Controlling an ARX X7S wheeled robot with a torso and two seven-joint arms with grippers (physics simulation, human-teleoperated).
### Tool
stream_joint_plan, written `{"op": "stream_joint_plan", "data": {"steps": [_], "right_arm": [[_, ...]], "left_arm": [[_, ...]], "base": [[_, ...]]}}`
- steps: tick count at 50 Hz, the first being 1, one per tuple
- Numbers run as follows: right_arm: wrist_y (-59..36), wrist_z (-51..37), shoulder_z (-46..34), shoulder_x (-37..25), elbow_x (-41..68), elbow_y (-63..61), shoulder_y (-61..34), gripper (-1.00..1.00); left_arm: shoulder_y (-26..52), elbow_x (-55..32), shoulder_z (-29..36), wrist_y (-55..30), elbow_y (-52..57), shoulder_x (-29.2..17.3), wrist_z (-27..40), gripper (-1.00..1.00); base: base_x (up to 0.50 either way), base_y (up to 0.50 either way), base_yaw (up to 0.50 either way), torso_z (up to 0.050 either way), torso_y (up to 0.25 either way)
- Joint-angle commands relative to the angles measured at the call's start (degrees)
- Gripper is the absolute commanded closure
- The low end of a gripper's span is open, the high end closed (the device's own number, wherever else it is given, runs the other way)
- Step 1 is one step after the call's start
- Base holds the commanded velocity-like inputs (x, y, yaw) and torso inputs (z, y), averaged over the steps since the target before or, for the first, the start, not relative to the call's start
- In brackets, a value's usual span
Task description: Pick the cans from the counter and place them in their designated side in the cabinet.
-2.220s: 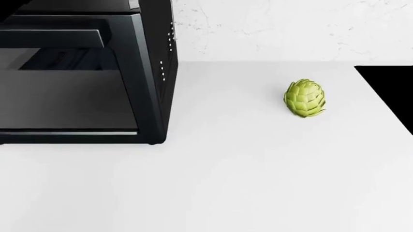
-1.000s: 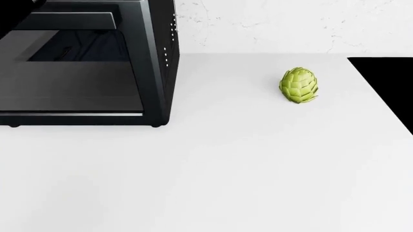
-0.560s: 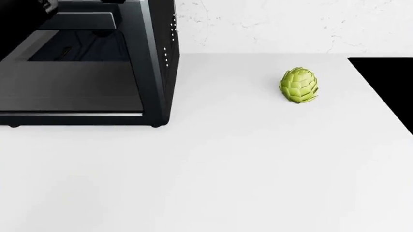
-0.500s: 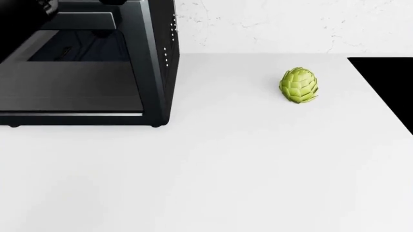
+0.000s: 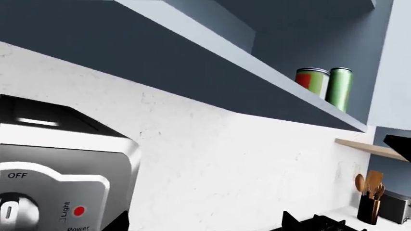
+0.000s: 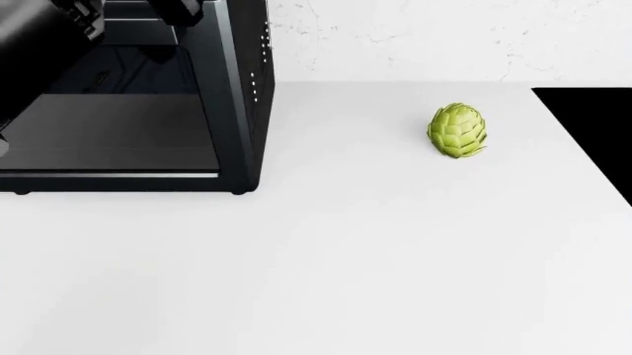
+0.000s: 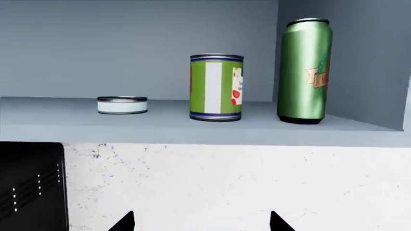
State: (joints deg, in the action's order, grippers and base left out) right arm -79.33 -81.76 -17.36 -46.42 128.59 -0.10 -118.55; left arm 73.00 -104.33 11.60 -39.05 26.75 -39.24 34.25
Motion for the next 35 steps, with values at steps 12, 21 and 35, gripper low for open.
{"op": "stream_joint_plan", "data": {"steps": [12,21,35], "right_arm": [[2.82,-1.27,-0.68,-8.73,3.81,-5.18,6.26,-1.00],[4.48,1.72,3.28,-11.97,3.47,-9.17,13.91,-1.00],[8.21,5.85,11.20,-12.00,0.59,-17.77,29.39,-1.00]], "left_arm": [[0.77,1.56,1.77,-0.34,-2.52,1.65,-1.97,-1.00],[0.46,1.76,2.09,0.00,-2.41,2.20,-1.77,-1.00],[-0.61,1.14,1.58,0.70,-1.29,1.84,-1.01,-1.00]], "base": [[0.00,0.00,0.00,0.000,0.000],[0.00,0.00,0.00,0.000,0.000],[0.00,0.00,0.00,0.000,0.000]]}}
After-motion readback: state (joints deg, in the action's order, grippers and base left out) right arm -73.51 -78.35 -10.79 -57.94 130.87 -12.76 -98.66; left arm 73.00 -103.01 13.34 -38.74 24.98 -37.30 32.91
